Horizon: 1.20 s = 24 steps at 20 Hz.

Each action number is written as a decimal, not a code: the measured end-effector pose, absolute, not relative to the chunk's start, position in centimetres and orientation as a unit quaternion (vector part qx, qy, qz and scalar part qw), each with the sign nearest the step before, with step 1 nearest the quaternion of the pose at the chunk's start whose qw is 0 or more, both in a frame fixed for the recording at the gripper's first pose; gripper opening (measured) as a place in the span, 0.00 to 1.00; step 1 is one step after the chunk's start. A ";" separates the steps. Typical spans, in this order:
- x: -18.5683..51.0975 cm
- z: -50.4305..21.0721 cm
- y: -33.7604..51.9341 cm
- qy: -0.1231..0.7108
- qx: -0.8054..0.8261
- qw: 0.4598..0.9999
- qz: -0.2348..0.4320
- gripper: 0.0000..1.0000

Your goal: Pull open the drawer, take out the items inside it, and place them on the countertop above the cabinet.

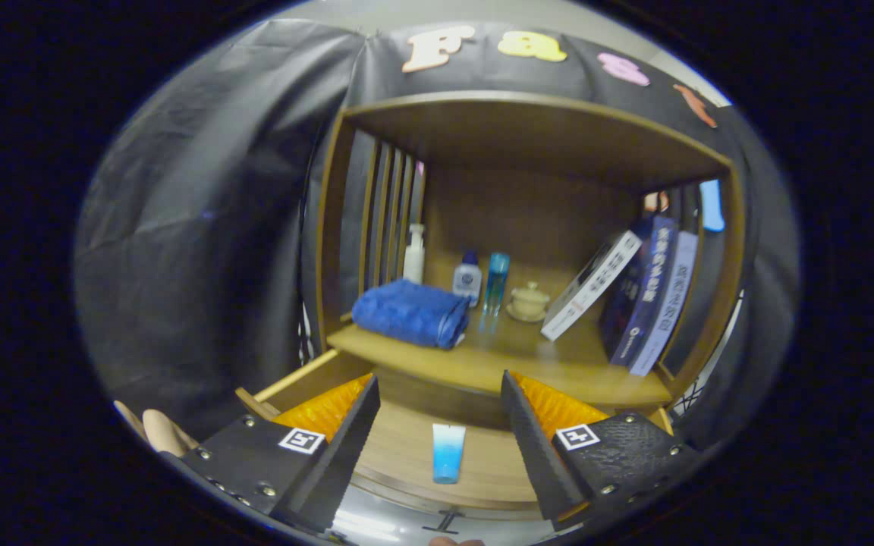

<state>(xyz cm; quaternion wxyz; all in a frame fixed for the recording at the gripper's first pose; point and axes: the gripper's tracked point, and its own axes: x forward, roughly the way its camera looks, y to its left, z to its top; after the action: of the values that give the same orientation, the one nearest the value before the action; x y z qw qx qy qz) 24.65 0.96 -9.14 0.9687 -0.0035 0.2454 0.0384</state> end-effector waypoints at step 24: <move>23.8 -27.1 0.4 0.629 -0.073 0.766 0.112 0.94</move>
<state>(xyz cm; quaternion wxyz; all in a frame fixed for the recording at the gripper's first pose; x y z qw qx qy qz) 23.76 0.39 -27.06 0.7659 -0.0732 0.6289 0.1124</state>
